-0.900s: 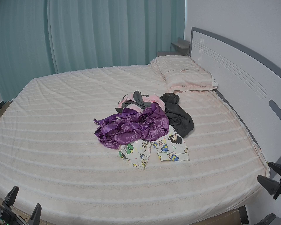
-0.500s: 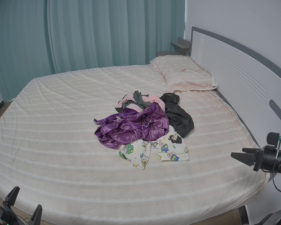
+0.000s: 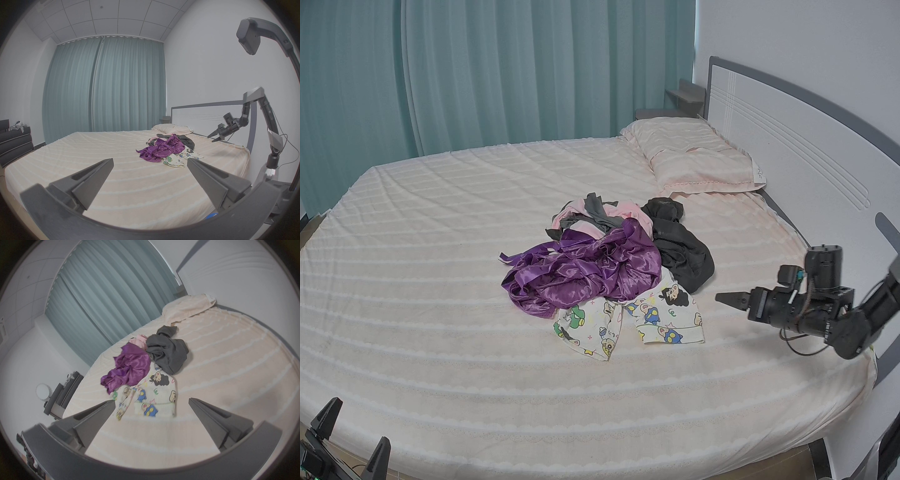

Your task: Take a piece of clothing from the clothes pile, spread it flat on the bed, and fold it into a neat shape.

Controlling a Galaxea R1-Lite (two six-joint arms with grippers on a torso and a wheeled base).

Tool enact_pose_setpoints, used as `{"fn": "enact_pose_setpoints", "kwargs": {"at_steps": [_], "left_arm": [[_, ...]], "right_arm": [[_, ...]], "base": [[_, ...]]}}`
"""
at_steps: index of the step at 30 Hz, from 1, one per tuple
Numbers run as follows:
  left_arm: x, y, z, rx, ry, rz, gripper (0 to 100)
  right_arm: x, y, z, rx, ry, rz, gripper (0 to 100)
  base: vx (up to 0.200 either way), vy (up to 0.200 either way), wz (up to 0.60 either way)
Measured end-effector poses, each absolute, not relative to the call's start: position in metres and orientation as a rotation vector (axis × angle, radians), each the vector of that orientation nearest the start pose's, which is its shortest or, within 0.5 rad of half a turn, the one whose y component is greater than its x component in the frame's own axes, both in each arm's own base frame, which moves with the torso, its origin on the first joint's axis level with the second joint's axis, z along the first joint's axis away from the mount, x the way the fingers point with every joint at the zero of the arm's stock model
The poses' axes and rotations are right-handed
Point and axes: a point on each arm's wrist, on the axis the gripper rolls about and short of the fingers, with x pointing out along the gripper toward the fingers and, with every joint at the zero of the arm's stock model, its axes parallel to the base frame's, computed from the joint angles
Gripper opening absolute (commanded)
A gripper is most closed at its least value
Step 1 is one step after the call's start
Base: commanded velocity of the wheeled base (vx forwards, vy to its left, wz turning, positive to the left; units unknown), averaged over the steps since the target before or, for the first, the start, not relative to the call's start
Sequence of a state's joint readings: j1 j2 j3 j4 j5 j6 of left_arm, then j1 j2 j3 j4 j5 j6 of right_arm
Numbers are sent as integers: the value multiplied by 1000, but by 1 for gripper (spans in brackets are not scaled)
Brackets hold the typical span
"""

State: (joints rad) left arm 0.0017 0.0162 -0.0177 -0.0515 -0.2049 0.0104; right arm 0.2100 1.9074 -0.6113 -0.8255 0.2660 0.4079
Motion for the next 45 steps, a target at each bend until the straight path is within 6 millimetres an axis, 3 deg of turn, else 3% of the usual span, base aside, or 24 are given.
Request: {"fn": "enact_pose_setpoints", "kwargs": {"at_steps": [7,11,15,20,37,38,45], "left_arm": [[-23,-5,86,16,-54,-204,100],[-23,-5,86,16,-54,-204,100],[-23,-5,86,16,-54,-203,100],[-23,-5,86,16,-54,-204,100],[-23,-5,86,16,-54,-204,100],[-23,-5,86,16,-54,-204,100],[-23,-5,86,16,-54,-204,100]], "right_arm": [[368,98,43,434,546,297,100],[389,112,14,434,563,275,100],[394,121,-5,425,611,269,100],[395,130,-16,416,629,283,100],[391,181,-13,348,688,361,100],[391,183,-13,336,694,362,0],[392,192,-12,242,717,354,0]], "base": [[0,0,0],[0,0,0],[0,0,0],[0,0,0],[0,0,0],[0,0,0],[0,0,0]]}}
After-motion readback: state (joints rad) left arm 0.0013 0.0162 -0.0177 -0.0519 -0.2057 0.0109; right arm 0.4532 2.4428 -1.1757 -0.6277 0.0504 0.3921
